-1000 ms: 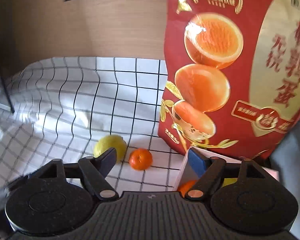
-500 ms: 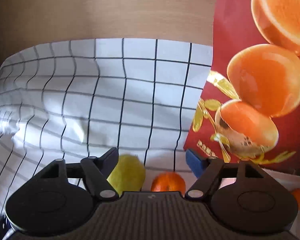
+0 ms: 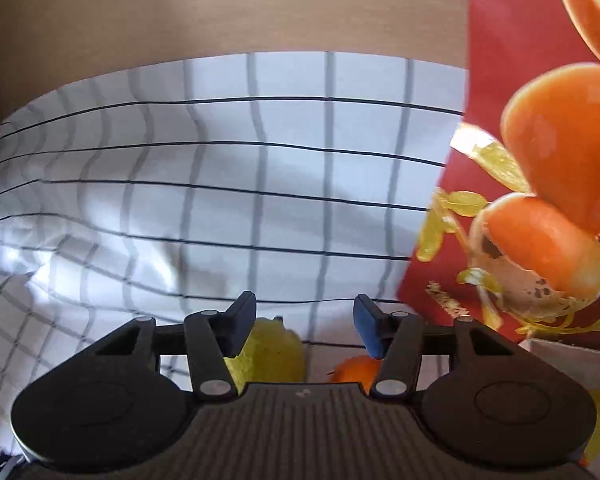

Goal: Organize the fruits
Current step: 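Move both grippers back toward the pear and mandarin on the cloth, then grasp the small mandarin with the right gripper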

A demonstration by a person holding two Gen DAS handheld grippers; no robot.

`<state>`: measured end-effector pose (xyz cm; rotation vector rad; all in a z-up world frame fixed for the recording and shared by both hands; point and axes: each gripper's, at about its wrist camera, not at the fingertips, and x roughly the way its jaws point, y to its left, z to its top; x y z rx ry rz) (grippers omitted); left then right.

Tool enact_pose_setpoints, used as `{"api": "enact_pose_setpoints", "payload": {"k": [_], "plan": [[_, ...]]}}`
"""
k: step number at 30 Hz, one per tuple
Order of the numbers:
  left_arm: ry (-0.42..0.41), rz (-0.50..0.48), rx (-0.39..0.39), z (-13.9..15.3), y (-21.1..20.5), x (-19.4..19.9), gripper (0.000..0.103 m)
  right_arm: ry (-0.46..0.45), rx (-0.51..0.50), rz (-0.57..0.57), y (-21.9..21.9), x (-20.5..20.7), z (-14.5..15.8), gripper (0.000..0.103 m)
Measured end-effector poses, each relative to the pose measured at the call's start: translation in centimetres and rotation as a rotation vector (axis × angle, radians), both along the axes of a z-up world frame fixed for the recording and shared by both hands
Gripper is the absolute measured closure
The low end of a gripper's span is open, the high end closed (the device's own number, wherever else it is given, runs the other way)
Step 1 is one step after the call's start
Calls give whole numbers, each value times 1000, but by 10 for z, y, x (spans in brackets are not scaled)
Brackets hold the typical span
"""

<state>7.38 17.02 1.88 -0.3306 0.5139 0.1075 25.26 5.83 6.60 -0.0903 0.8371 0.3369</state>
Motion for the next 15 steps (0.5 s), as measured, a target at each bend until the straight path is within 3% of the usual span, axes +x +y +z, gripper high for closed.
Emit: {"api": "enact_pose_setpoints", "payload": {"k": [3, 5, 9, 11, 15], "plan": [[8, 14, -13, -1, 3, 0, 61, 97, 71, 144, 0, -11, 9, 48], [4, 17, -14, -1, 3, 0, 61, 62, 93, 164, -5, -19, 20, 48], [-3, 9, -8, 0, 1, -1, 61, -21, -66, 46, -13, -14, 19, 48], [0, 11, -8, 0, 1, 0, 61, 1, -120, -23, -19, -5, 7, 48], [-2, 18, -13, 0, 3, 0, 61, 92, -97, -89, -35, 9, -19, 48]]}}
